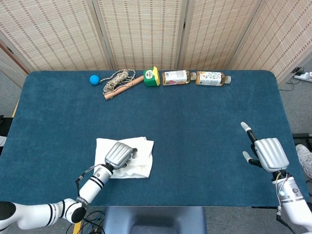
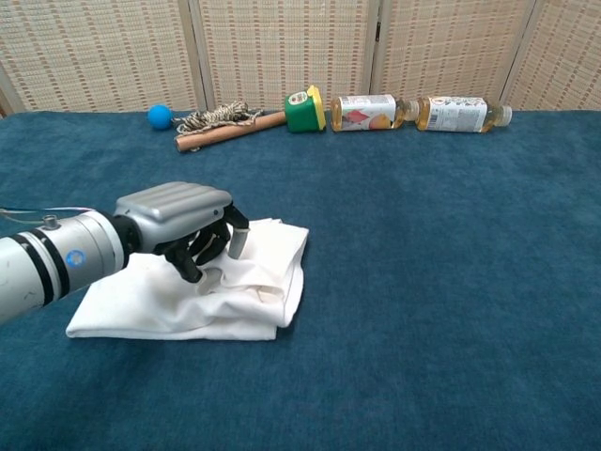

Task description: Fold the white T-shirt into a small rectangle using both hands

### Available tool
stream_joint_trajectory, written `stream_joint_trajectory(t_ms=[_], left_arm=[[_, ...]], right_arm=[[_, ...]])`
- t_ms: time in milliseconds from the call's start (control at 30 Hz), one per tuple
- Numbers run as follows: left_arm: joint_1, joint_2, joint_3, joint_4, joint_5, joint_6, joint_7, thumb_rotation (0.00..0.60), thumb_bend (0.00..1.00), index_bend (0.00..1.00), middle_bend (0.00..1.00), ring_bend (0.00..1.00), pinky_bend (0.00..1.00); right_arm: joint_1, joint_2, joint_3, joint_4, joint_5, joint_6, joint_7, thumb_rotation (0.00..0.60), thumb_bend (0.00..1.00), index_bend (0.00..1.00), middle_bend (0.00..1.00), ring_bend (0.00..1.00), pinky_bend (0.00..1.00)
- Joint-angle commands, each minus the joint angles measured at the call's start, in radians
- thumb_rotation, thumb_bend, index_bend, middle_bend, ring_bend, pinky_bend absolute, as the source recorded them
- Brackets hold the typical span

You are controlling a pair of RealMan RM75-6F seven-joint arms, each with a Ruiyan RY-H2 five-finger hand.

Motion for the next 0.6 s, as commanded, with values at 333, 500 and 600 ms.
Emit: stream_joint_trajectory(t_ms=[333, 500, 600], left_arm=[[-0.010, -0.031, -0.045, 0.039, 0.024, 0.046, -0.003, 0.600, 0.44, 0.38, 0.78, 0.71, 0.90], [-0.006, -0.066, -0.079, 0.074, -0.017, 0.075, 0.015, 0.600, 0.36, 0.15, 0.78, 0.71, 0.90], [-0.002, -0.089, -0.096, 0.099, -0.024, 0.104, 0.012, 0.600, 0.27, 0.05, 0.78, 0.72, 0.90]], right_arm=[[-0.001, -0.001, 0.000, 0.002, 0.000, 0.001, 0.005, 0.600, 0.33, 0.00, 0.92, 0.94, 1.00], [-0.004, 0.001, 0.002, 0.003, -0.001, 0.006, 0.008, 0.600, 0.33, 0.00, 0.92, 0.94, 1.00], [-0.007, 0.002, 0.001, 0.004, 0.000, 0.009, 0.011, 0.600, 0.33, 0.00, 0.92, 0.94, 1.00]])
